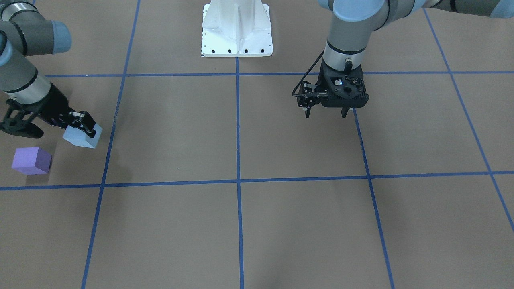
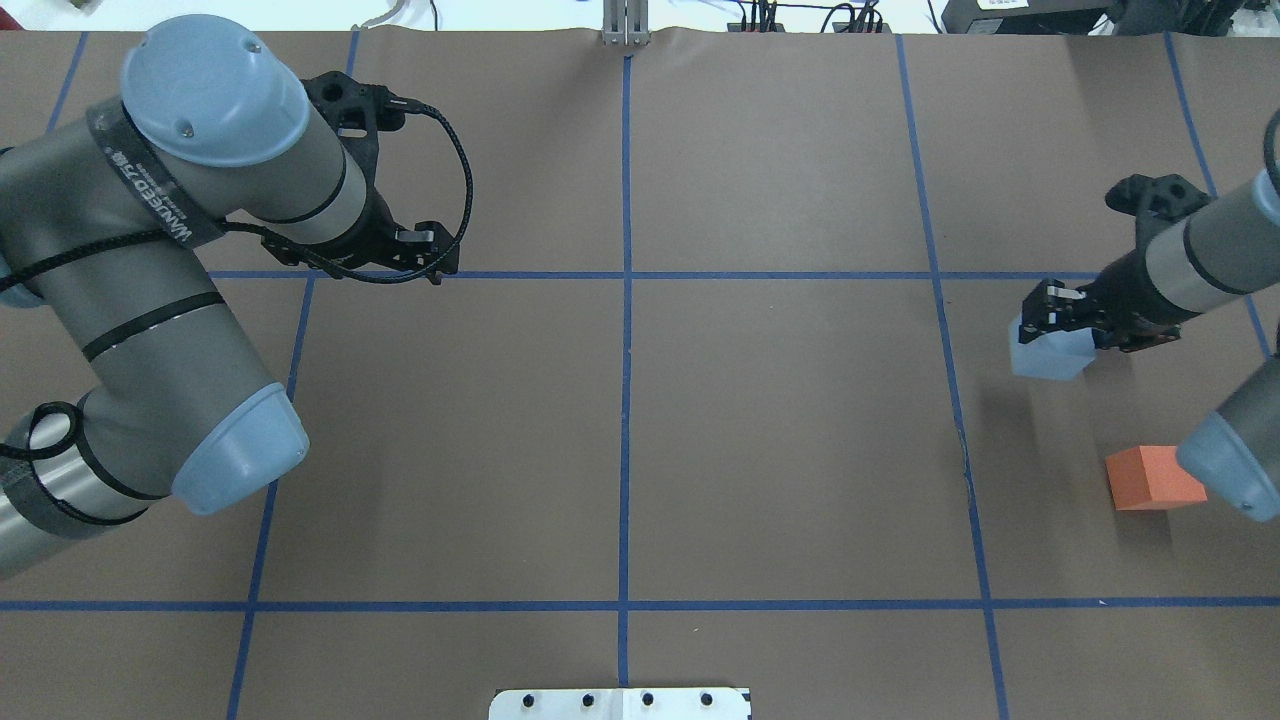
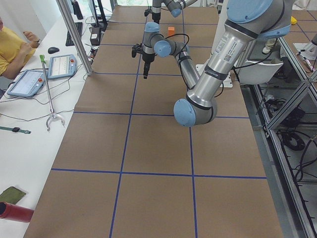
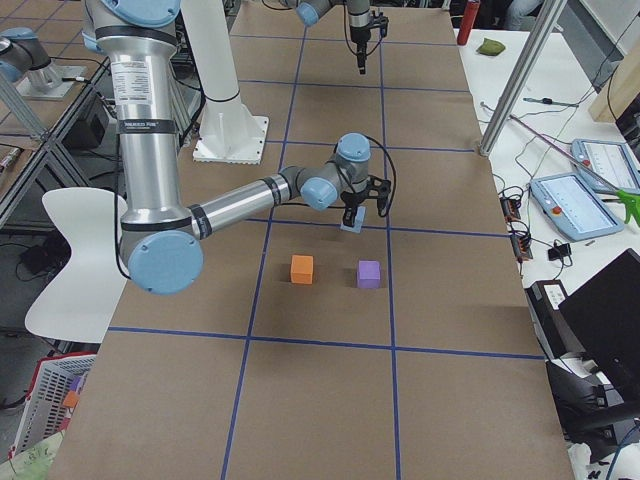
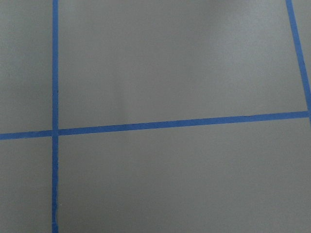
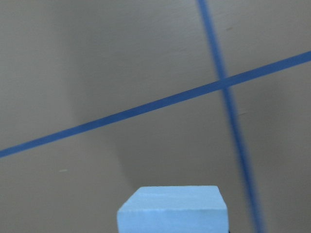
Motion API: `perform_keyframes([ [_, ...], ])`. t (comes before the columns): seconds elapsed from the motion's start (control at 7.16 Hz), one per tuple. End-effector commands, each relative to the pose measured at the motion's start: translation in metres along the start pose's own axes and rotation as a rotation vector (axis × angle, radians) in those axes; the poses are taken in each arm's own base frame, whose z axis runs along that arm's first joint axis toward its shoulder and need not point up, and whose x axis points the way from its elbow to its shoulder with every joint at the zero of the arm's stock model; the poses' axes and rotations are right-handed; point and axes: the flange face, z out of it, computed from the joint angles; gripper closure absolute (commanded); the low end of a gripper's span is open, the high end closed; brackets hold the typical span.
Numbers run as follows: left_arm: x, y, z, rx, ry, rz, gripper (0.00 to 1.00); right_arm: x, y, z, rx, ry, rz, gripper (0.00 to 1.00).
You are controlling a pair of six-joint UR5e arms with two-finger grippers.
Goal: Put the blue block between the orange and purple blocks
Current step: 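Carry the light blue cube with the right gripper toward the purple cube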
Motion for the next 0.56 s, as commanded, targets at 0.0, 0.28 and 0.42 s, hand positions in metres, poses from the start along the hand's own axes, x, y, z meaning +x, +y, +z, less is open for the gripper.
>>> perform_keyframes([
  [0.0,0.001,0.000,-0.001,0.000,0.001,-0.017,0.00,0.075,0.014,0.003,-0.033,0.069,-0.079,1.00],
  [0.28,0.002,0.000,-0.002,0.002,0.004,-0.018,0.00,0.091,0.014,0.013,-0.050,0.095,-0.100,1.00],
  [0.42,0.002,0.000,-0.002,0.003,0.005,-0.017,0.00,0.095,0.013,0.018,-0.056,0.103,-0.106,1.00],
])
